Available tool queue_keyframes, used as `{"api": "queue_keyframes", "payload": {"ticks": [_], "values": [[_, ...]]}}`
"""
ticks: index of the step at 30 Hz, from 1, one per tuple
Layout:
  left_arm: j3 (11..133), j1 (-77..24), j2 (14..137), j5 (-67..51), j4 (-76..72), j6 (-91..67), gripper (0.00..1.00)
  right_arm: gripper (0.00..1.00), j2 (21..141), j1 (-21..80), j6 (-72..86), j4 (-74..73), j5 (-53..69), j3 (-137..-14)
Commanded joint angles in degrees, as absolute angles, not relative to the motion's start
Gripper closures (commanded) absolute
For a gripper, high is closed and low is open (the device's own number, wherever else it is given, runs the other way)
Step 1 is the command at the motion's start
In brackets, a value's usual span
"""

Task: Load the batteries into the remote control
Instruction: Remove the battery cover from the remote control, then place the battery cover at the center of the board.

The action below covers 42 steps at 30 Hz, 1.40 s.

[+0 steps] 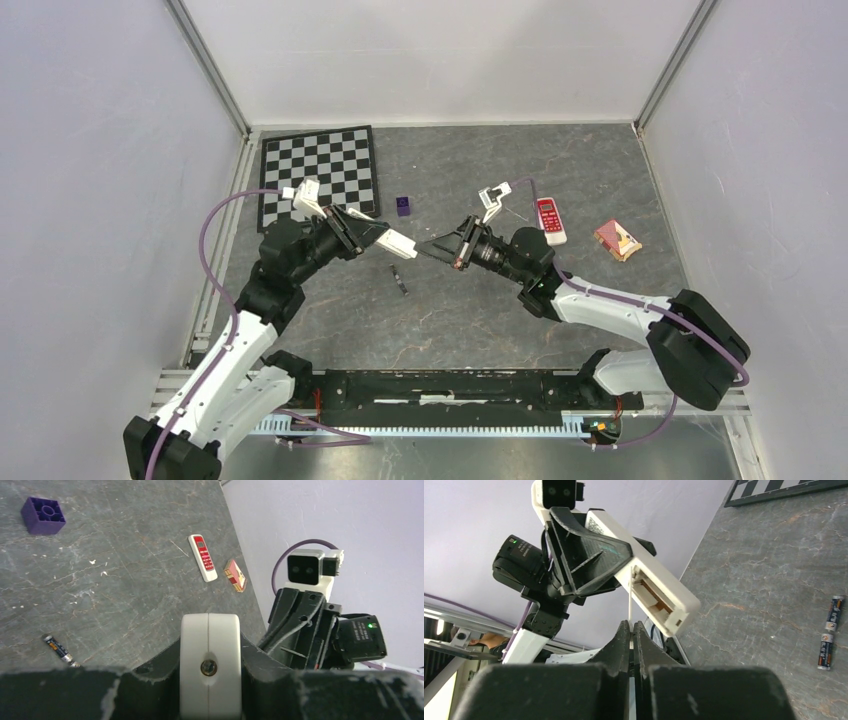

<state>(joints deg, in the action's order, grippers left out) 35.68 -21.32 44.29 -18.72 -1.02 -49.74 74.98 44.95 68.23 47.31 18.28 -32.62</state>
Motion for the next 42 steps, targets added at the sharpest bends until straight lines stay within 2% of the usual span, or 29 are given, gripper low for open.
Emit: {"api": "queue_keyframes", "payload": {"ticks": [1,6,15,20,29,34,35,39,41,42], "values": [[38.1,-21.4,43.5,-17.6,-1.0,-46.9,0.98,1.00,75.9,44.9,68.6,47.9,19.4,-35.9],[38.0,-21.4,43.0,-16.0,1.2,-45.7,0.98,1.00,75.2,44.8,67.0,47.9,18.4,-35.4],[32.4,-21.4,40.0,-2.1,6.2,-44.3,0.98,1.00,75.5,43.8,64.6,47.5,16.4,-29.3],[30.6,-21.4,37.5,5.5,10.8,-44.4,0.98,1.00,76.9,39.7,60.5,46.3,14.5,-24.5],[32.6,-21.4,35.4,1.1,12.5,-40.3,0.98,1.00,87.0,23.9,48.3,42.0,24.0,-18.7],[33.0,-21.4,35.5,-1.8,10.6,-40.4,0.98,0.99,88.1,22.3,39.9,31.5,19.7,-19.3],[33.0,-21.4,35.6,-1.9,10.3,-40.4,0.98,0.94,87.9,22.3,38.7,29.6,18.8,-19.5],[33.4,-21.4,35.9,-2.5,10.0,-40.0,0.98,0.54,84.8,22.3,36.2,24.8,14.1,-19.1],[33.5,-21.4,36.1,-3.0,9.9,-39.6,0.98,0.43,82.8,22.2,35.5,22.6,12.0,-19.1],[33.6,-21.4,36.1,-2.9,9.9,-39.3,0.98,0.41,81.9,22.2,35.4,21.6,11.6,-19.3]]}}
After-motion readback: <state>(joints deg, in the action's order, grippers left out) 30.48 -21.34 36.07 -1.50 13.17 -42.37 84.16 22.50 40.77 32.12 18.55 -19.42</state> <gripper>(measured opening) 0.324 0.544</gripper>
